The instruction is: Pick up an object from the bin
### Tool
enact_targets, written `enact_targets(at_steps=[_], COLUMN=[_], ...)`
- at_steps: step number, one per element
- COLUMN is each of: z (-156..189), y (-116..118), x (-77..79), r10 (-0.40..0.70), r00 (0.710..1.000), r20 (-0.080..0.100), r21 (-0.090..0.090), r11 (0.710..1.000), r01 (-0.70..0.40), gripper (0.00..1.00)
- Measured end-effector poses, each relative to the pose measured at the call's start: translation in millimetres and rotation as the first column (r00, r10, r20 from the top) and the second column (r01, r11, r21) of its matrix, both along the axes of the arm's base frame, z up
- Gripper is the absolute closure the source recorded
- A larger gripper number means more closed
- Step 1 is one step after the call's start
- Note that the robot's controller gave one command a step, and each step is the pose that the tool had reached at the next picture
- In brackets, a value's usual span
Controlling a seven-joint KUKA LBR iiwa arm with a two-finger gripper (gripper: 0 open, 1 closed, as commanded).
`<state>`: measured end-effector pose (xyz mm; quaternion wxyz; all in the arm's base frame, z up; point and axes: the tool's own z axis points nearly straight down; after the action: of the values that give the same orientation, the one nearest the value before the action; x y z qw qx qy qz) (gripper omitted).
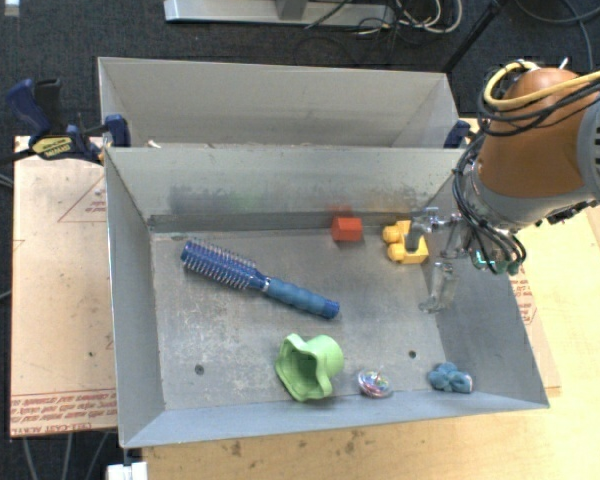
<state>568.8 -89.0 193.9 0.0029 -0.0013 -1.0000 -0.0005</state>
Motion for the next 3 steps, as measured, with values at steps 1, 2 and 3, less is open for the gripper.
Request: enact_targets(at_steps=[1, 2, 3], z=[-114.0, -125.3, -123.8], y=[85.4, 140.5, 136.3], x=[14.8, -35.4, -32.4], r10=[0.077, 0.072, 0.067], r00=[0.997, 0.997, 0.998], r20=[0.000, 0.001, 0.007], r21=[0.003, 0.003, 0.000], r11=[0.997, 0.997, 0.998], r01=[-0.077, -0.072, -0.067], gripper=[0.00, 0.00, 1.00])
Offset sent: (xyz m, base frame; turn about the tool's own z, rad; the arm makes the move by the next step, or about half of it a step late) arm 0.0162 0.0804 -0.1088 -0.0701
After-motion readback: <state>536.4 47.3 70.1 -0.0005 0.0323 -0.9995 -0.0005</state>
